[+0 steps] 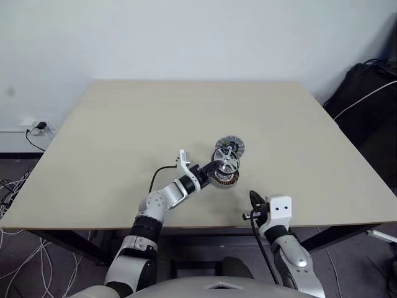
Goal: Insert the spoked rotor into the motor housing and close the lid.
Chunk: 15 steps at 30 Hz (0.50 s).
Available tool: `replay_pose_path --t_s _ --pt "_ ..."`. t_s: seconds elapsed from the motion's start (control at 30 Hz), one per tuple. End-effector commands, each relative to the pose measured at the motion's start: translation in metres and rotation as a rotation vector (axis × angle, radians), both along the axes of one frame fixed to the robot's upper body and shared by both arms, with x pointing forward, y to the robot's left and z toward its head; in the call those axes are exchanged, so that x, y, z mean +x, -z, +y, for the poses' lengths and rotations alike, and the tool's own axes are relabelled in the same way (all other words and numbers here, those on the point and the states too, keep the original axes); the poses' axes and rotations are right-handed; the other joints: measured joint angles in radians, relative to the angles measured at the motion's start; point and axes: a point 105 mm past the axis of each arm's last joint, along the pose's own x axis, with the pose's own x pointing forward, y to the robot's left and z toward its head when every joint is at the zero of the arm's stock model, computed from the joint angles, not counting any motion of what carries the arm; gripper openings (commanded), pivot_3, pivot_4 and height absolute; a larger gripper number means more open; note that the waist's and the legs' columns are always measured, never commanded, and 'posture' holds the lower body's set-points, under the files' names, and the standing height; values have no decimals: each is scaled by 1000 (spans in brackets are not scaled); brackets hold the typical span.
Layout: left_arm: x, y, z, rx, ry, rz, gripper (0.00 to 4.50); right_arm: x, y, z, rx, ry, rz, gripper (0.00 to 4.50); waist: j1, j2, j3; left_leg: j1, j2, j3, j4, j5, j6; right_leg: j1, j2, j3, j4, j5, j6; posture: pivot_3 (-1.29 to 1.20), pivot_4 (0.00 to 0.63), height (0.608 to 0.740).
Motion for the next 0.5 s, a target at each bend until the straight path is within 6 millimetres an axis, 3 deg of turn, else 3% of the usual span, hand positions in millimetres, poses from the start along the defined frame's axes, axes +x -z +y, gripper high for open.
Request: replay_pose_path --t_s 0.03,0.5 --pt "-19 -4 -34 -113 42 44 409 3 -16 -2 -4 11 -64 0 -2 0 0 0 0 0 0 0 0 0 0 0 0 0 0 0 0 740" --pt "-24 25 -30 -24 18 175 409 4 -17 -2 -19 19 -57 0 -1 1 0 0 0 -1 0 0 0 0 0 0 0 0 0 0 0 740"
